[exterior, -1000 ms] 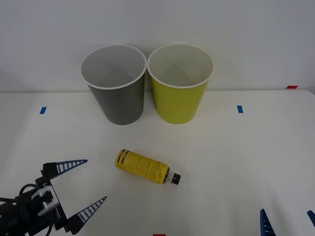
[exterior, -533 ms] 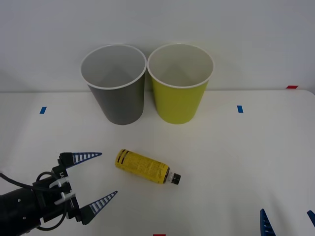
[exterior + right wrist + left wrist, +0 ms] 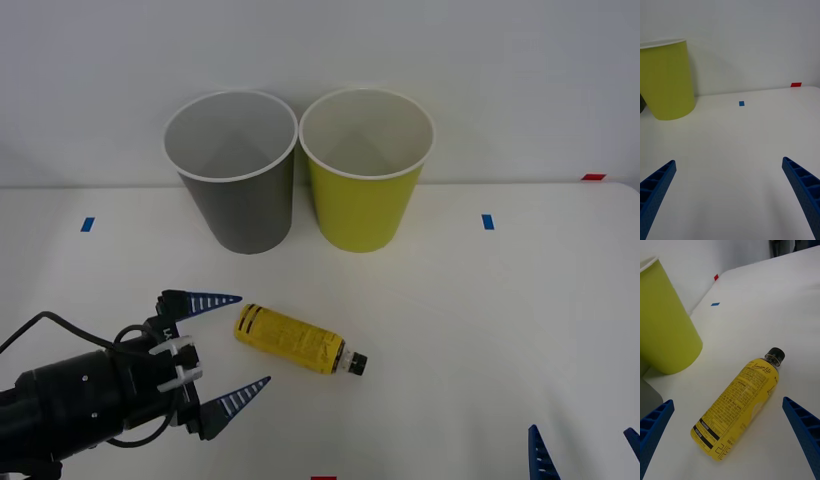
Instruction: Put cans in the gray bin and PET bottles in the light green bin.
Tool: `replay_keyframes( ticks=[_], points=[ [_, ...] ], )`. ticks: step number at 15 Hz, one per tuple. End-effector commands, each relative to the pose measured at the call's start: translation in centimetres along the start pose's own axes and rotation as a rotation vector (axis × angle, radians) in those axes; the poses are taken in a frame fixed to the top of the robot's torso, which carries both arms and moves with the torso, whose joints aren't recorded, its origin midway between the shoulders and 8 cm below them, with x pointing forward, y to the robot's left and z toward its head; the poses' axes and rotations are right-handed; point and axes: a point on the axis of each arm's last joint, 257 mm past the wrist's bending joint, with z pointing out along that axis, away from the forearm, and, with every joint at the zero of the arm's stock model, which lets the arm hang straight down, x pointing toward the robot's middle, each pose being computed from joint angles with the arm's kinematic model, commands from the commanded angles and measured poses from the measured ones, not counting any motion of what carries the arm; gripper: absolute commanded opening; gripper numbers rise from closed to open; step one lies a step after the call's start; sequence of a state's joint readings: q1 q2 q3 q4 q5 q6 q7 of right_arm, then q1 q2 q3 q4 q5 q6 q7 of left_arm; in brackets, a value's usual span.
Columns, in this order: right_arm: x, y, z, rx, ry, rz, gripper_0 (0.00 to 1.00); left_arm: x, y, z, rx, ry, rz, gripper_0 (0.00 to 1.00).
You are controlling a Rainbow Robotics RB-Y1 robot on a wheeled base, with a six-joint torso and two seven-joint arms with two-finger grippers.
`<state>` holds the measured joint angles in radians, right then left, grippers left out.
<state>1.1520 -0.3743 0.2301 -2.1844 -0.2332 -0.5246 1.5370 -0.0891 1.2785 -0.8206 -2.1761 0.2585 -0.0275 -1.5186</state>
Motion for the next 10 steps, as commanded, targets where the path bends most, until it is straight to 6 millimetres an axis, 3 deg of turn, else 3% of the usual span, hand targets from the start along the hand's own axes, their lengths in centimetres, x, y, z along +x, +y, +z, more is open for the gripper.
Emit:
replay_keyframes(
  ticks=[1,4,7,10],
  points=[
    [0.0,0.0,0.0,0.0,0.0,0.0,0.98,-1.1,0.5,0.6,0.003,0.051,0.067,0.96],
    [0.0,0.0,0.0,0.0,0.0,0.0,0.98,-0.9,0.7,0.9,-0.003,0.153,0.095,0.94],
    [0.0,0.0,0.0,0.0,0.0,0.0,0.98,1.0,2.4,1.7,-0.043,0.282,0.097,0.93],
    [0.0,0.0,0.0,0.0,0.0,0.0,0.98,1.3,3.3,2.3,-0.065,0.329,0.094,0.94]
  ],
)
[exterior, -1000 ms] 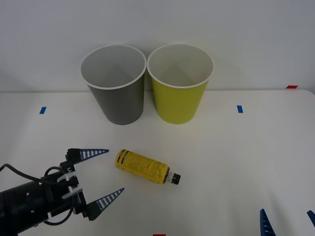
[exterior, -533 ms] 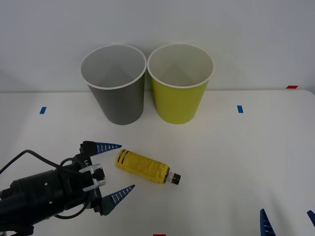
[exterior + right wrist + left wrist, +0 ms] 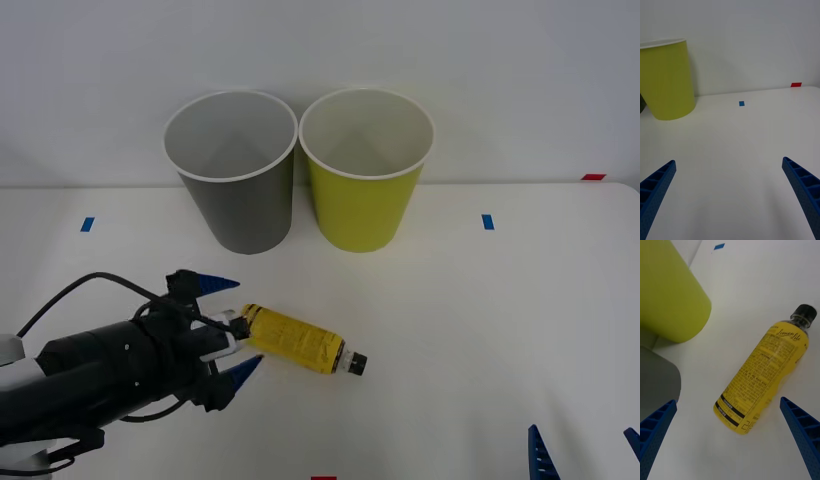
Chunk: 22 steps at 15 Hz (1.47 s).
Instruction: Put cans in the gray bin and PET bottles in the light green bin.
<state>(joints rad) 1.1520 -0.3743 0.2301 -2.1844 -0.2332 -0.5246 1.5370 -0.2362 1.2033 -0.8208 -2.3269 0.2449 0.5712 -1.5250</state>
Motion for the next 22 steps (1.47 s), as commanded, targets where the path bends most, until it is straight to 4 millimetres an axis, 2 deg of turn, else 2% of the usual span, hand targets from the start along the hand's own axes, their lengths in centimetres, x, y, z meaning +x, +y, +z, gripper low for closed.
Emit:
replay_keyframes(
  ticks=[1,3,6,10,12,14,17,19,22],
  points=[
    [0.0,0.0,0.0,0.0,0.0,0.0,0.98,-0.7,0.6,0.8,-0.016,0.028,-0.008,0.93],
    [0.0,0.0,0.0,0.0,0.0,0.0,0.98,-1.2,0.4,0.8,-0.013,0.036,0.005,0.93],
    [0.0,0.0,0.0,0.0,0.0,0.0,0.98,-1.8,-1.0,-0.5,0.039,0.104,0.012,0.92],
    [0.0,0.0,0.0,0.0,0.0,0.0,0.98,-0.8,0.6,-0.2,0.049,0.189,0.158,0.87],
    [0.0,0.0,0.0,0.0,0.0,0.0,0.98,-0.3,0.6,0.3,0.056,0.214,0.191,0.84],
    [0.0,0.0,0.0,0.0,0.0,0.0,0.98,-0.6,-0.7,1.1,0.108,0.209,0.171,0.83],
    [0.0,0.0,0.0,0.0,0.0,0.0,0.98,-1.0,-2.4,0.4,0.234,0.251,0.165,0.8],
    [0.0,0.0,0.0,0.0,0.0,0.0,0.98,-1.4,-1.8,-0.6,0.293,0.272,0.205,0.8],
    [0.0,0.0,0.0,0.0,0.0,0.0,0.98,-2.3,0.1,-1.4,0.306,0.269,0.31,0.8]
  ],
)
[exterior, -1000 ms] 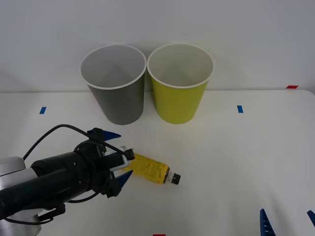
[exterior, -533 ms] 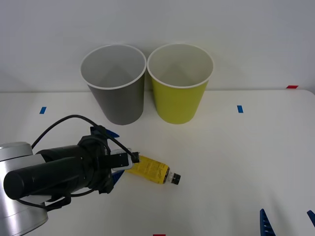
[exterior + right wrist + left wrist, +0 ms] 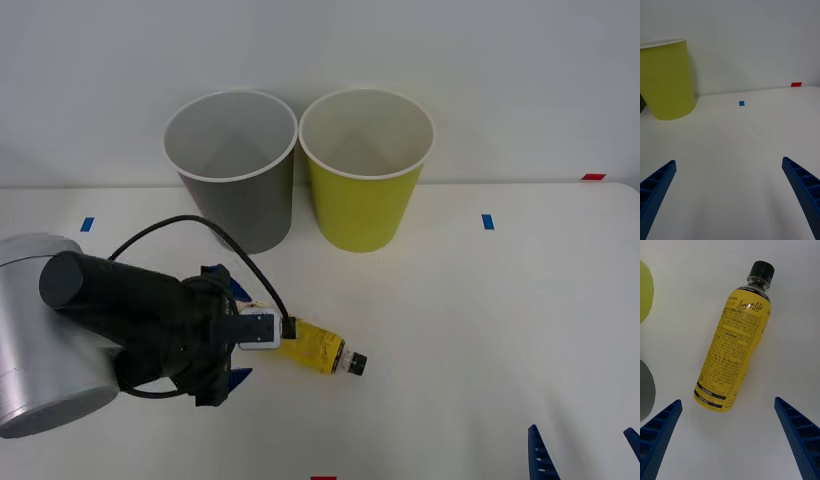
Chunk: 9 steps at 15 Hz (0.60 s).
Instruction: Put cans in the gray bin and PET bottles in the light green bin.
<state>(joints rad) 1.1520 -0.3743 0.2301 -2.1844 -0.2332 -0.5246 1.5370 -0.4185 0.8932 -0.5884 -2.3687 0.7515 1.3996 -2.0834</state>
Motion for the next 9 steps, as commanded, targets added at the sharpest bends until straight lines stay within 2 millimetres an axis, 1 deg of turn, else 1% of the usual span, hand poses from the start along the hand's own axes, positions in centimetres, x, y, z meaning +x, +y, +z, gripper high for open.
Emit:
replay_keyframes(
  ticks=[1,3,5,9],
  points=[
    [0.0,0.0,0.0,0.0,0.0,0.0,0.98,-0.6,1.3,-1.1,0.01,0.002,0.093,0.8],
    [0.0,0.0,0.0,0.0,0.0,0.0,0.98,-1.1,1.2,-0.9,0.041,-0.022,0.105,0.8],
    [0.0,0.0,0.0,0.0,0.0,0.0,0.98,-1.7,0.7,0.3,0.116,-0.081,0.099,0.8],
    [0.0,0.0,0.0,0.0,0.0,0.0,0.98,-3.1,0.4,0.6,0.131,-0.125,0.123,0.79]
  ],
)
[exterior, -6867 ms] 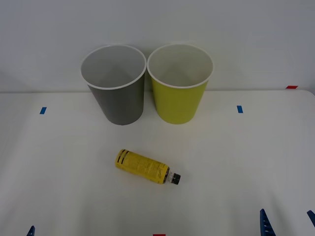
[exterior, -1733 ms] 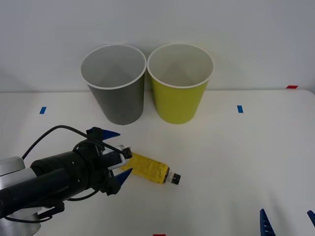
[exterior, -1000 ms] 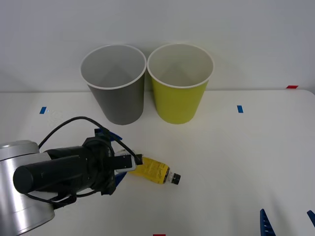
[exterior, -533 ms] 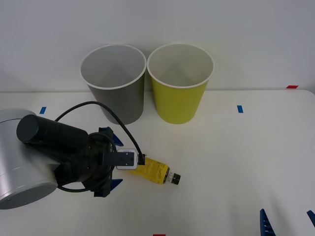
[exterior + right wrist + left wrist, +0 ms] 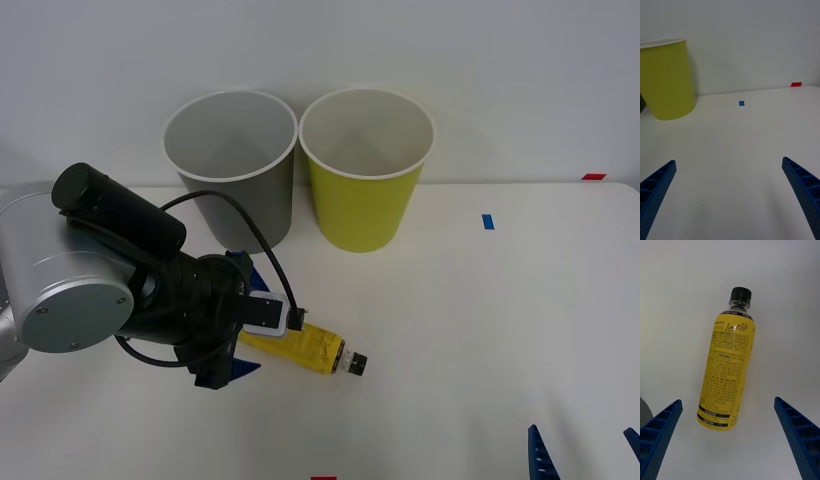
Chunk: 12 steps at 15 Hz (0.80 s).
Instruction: Put cans in the gray bin and PET bottles in the light green bin.
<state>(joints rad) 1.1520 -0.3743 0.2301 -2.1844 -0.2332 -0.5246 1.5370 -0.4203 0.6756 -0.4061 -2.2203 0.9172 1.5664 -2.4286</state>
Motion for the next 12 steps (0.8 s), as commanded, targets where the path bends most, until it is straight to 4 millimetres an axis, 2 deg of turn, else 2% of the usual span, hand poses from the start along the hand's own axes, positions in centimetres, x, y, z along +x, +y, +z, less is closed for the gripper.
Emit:
replay_keyframes(
  ticks=[1,4,7,10,12],
  points=[
    [0.0,0.0,0.0,0.0,0.0,0.0,0.98,-1.2,0.0,0.2,0.002,-0.028,0.006,0.79],
    [0.0,0.0,0.0,0.0,0.0,0.0,0.98,-2.3,0.1,0.6,0.001,-0.033,0.033,0.79],
    [0.0,0.0,0.0,0.0,0.0,0.0,0.98,-2.5,0.9,1.7,-0.033,0.063,0.168,0.79],
    [0.0,0.0,0.0,0.0,0.0,0.0,0.98,-1.9,1.4,3.3,-0.075,0.152,0.358,0.79],
    [0.0,0.0,0.0,0.0,0.0,0.0,0.98,-2.4,2.1,4.7,-0.082,0.123,0.383,0.79]
  ],
)
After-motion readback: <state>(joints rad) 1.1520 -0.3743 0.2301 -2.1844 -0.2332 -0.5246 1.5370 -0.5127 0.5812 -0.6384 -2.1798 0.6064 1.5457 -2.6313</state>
